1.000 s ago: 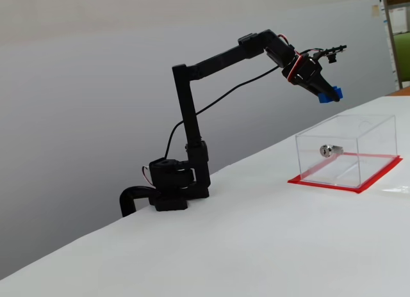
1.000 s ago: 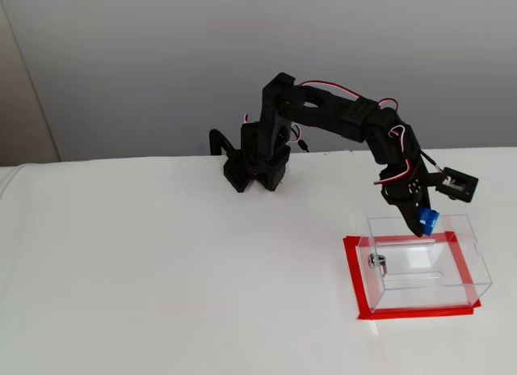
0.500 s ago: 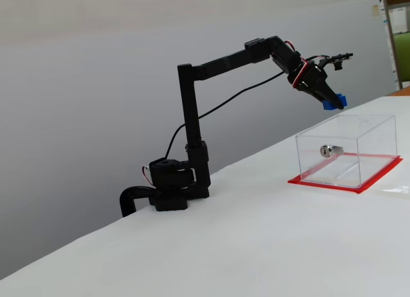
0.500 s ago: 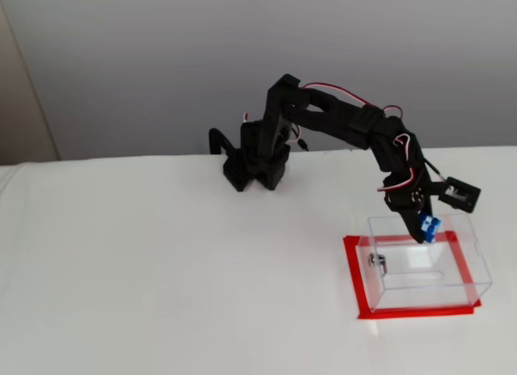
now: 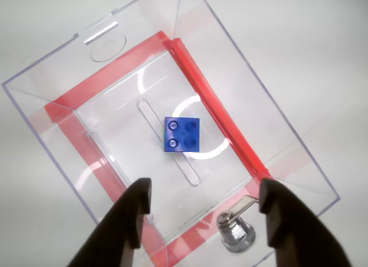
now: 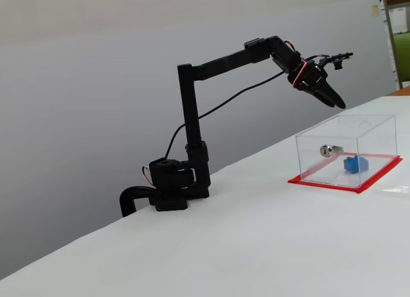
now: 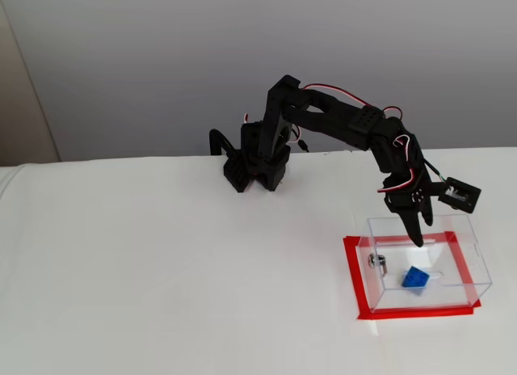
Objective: Pick the blue lego brick and place it into the transparent box
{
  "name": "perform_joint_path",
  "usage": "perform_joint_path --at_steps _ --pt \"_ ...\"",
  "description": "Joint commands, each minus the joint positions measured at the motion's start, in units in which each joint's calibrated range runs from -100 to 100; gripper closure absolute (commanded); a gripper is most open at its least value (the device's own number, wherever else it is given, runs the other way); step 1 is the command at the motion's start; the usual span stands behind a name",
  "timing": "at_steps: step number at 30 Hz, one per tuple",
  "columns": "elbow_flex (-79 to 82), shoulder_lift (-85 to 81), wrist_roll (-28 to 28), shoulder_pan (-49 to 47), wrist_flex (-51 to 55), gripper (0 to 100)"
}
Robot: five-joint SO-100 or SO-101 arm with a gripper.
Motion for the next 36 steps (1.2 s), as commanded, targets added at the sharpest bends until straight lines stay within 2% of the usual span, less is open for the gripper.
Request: perform_joint_path --at_steps 1,7,14,19,36 --pt "-0.44 -1.69 0.16 1.38 -1.68 79" --pt "-0.71 -3.30 0.00 3.08 -1.68 79" --pt "0.83 -9.16 0.16 7.22 -1.68 97" --pt "4.18 -16.11 0.16 11.95 -1.68 99" --pt "26.42 -49.55 -0.36 47.07 -1.77 98"
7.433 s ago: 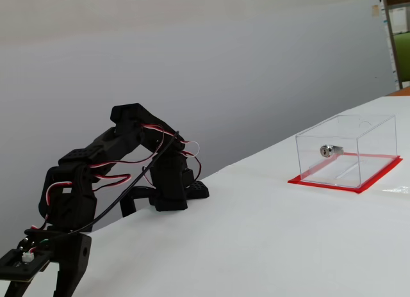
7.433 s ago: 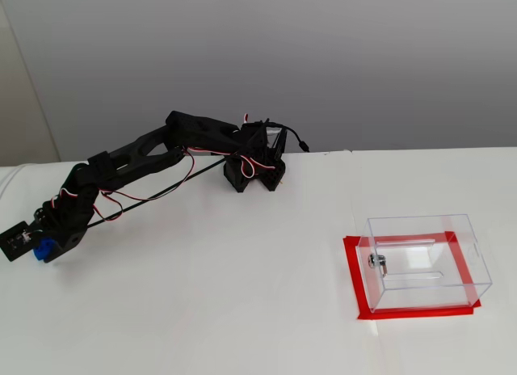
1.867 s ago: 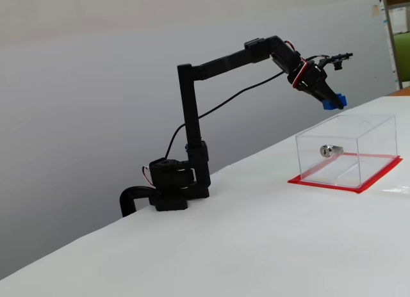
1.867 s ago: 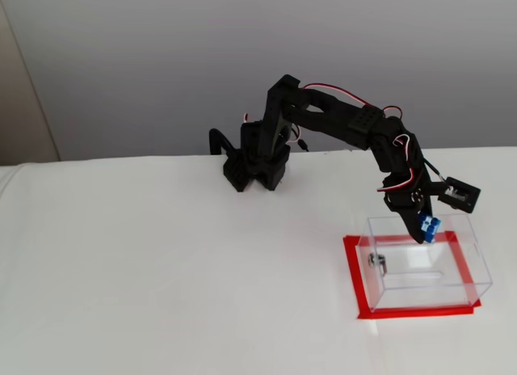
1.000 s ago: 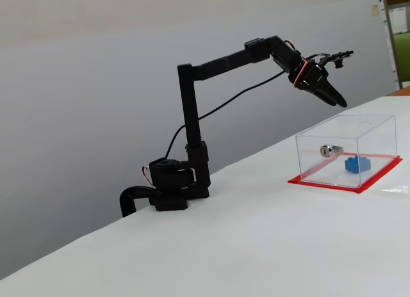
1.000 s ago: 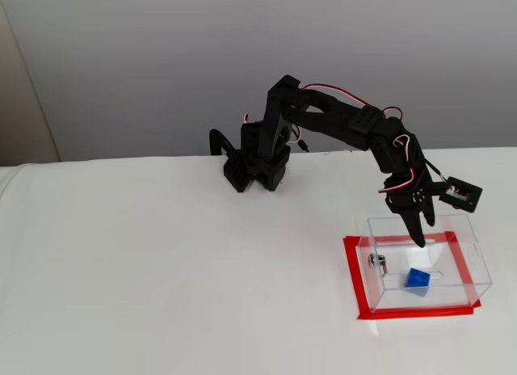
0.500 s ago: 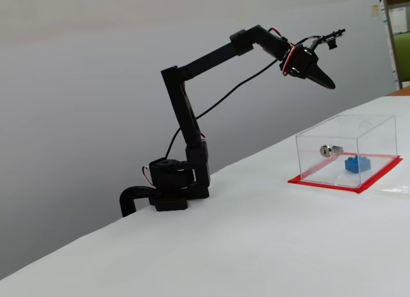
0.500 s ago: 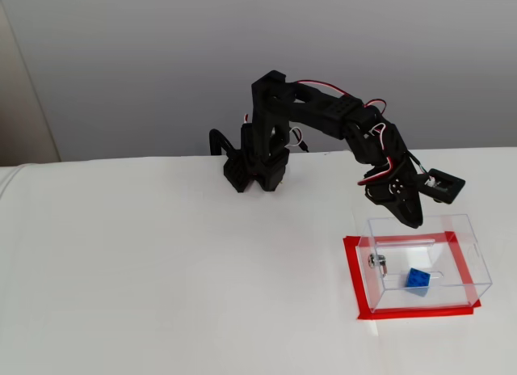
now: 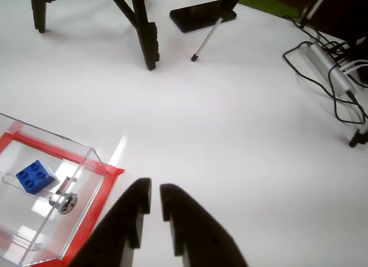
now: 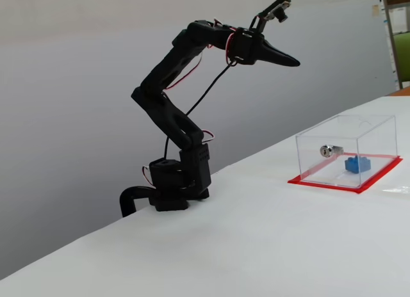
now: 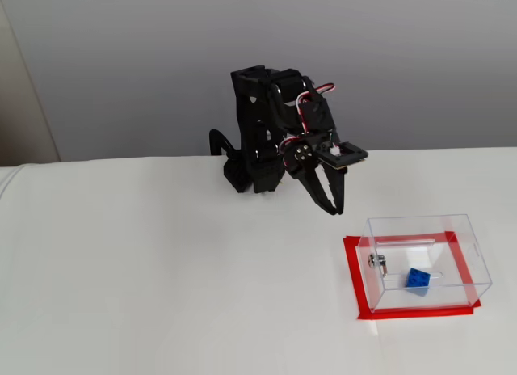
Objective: Pick the blue lego brick and place it into the transparent box
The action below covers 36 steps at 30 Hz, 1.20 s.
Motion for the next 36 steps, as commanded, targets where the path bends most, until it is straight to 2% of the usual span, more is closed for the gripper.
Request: perform_joint_path --at_steps 1,9,15,20,26,36 --pt "5.27 -7.44 -0.17 7.09 -0.83 98" --pt "23.63 -22.12 -0.17 14.63 -0.83 98" --pt "46.59 -37.22 -0.38 14.26 -4.48 98" --pt "61.42 -49.19 -2.99 14.19 -6.48 98" --pt "73.00 -57.93 -4.50 14.85 -6.31 98" --pt "82.76 -58.43 -4.87 17.44 -6.48 98"
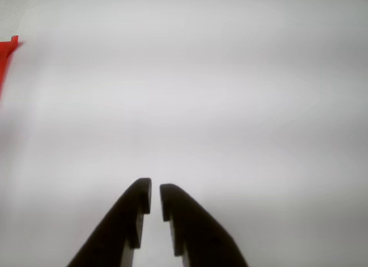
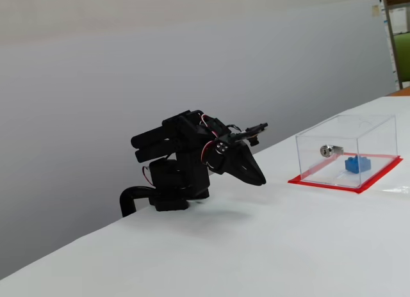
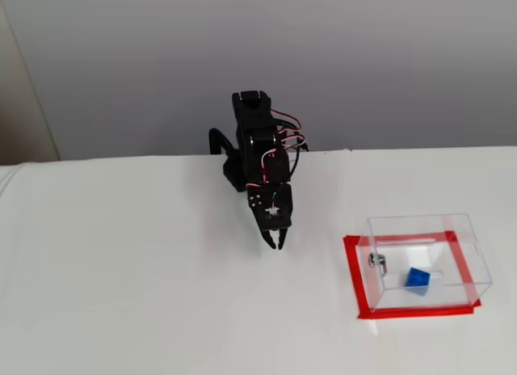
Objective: Pick the blue lego brick and place it into the transparent box
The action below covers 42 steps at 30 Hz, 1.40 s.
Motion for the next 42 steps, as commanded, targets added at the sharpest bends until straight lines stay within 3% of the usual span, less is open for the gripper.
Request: perform_joint_path --at_steps 1,8,15,42 --pt "1.84 -0.59 0.08 2.22 -0.91 98" --pt "5.64 -0.68 0.18 5.25 -6.48 98" --pt "5.64 -0.68 0.23 5.47 -1.61 98" --pt "5.64 -0.59 0.23 5.99 -1.61 98"
